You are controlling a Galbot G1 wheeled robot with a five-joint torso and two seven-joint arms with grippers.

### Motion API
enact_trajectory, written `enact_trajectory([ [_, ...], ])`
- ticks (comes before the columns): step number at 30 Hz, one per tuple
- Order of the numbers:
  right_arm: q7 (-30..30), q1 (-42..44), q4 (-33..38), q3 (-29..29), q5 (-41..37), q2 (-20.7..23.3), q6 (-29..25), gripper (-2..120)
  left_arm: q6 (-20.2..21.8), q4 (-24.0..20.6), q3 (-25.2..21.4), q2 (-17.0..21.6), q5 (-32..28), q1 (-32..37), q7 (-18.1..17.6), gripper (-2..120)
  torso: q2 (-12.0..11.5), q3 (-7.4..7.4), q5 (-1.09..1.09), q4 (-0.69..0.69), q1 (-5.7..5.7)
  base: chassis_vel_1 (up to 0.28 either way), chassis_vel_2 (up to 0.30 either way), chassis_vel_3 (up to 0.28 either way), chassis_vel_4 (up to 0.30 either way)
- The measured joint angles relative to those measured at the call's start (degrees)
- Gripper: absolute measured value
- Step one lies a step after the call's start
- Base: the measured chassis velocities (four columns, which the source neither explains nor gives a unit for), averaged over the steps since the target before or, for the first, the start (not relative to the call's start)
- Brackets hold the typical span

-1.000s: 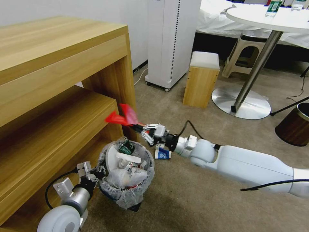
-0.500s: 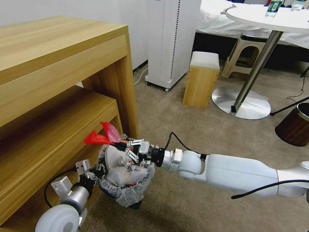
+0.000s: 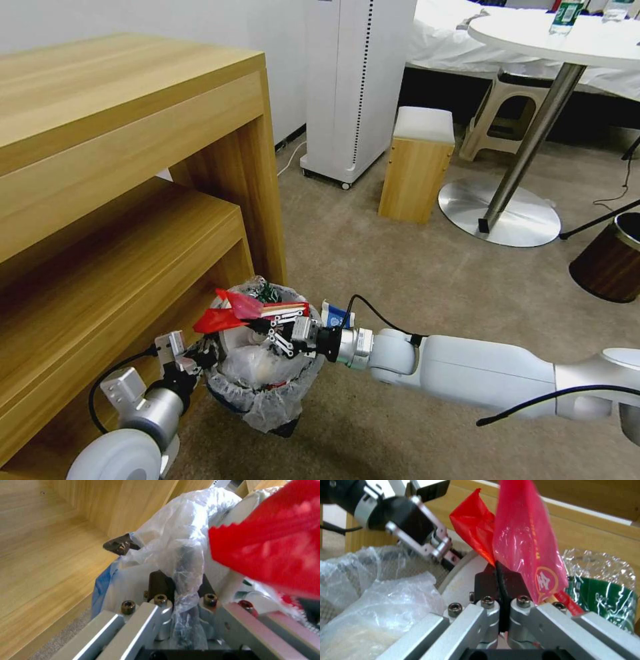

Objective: Pick up the trash bin and place the garbage on the floor into it.

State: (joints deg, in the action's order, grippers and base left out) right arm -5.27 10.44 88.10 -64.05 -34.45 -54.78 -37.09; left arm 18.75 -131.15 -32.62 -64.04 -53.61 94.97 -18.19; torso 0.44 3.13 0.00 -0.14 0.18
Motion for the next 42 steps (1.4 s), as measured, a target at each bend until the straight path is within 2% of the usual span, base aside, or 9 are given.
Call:
enact_trajectory([
  [10, -0.3, 0.6, -2.3, -0.3, 1.1, -0.4, -0.7, 0, 0.1, -0.8, -0.1, -0.4, 0.1, 0.9, 0.0, 2, 0.0, 0.00, 0.00, 0.00, 0.00, 0.000, 0.000, 0.000, 0.000],
  [18, 0.6, 0.0, 0.7, -0.7, 0.7, 0.1, -0.2, 0, 0.0, -0.2, 0.1, -1.0, 0.8, 0.8, 0.1, 2, 0.0, 0.00, 0.00, 0.00, 0.00, 0.000, 0.000, 0.000, 0.000],
  [23, 0.9, -0.7, 3.0, -1.4, 0.3, 0.5, 0.1, 18, 0.0, 0.4, 0.1, -0.9, 0.7, 0.4, 0.0, 2, 0.0, 0.00, 0.00, 0.00, 0.00, 0.000, 0.000, 0.000, 0.000],
  [24, 0.9, -0.7, 3.0, -1.4, 0.3, 0.5, 0.1, 18, 0.0, 0.4, 0.1, -0.9, 0.7, 0.4, 0.0, 2, 0.0, 0.00, 0.00, 0.00, 0.00, 0.000, 0.000, 0.000, 0.000],
  [31, 1.1, -1.2, 5.7, -2.1, -0.4, 0.6, 0.5, 46, 0.1, 1.4, 0.0, -0.8, 0.2, -0.1, -0.2, 2, 0.0, 0.00, 0.00, 0.00, 0.00, 0.000, 0.000, 0.000, 0.000],
  [32, 1.1, -1.2, 5.7, -2.1, -0.4, 0.6, 0.5, 46, 0.1, 1.4, 0.0, -0.8, 0.2, -0.1, -0.2, 2, 0.0, 0.00, 0.00, 0.00, 0.00, 0.000, 0.000, 0.000, 0.000],
  [35, 1.8, -1.3, 7.2, -2.0, -0.8, 1.0, 0.8, 62, 0.1, 1.9, 0.0, -0.5, 0.1, -0.2, -0.3, 2, 0.0, 0.00, 0.00, 0.00, 0.00, 0.000, 0.000, 0.000, 0.000],
  [39, 2.4, -1.3, 8.7, -1.4, -1.0, 1.4, 0.9, 73, 0.2, 2.6, 0.0, -0.2, -0.1, -0.3, -0.3, 2, 0.0, 0.00, 0.00, 0.00, 0.00, 0.000, 0.000, 0.000, 0.000],
  [42, 2.5, -1.3, 10.3, 0.5, -1.4, 2.2, 1.0, 87, 0.2, 3.4, 0.0, 0.1, -0.2, -0.3, -0.4, 2, 0.0, 0.00, 0.00, 0.00, 0.00, 0.000, 0.000, 0.000, 0.000],
])
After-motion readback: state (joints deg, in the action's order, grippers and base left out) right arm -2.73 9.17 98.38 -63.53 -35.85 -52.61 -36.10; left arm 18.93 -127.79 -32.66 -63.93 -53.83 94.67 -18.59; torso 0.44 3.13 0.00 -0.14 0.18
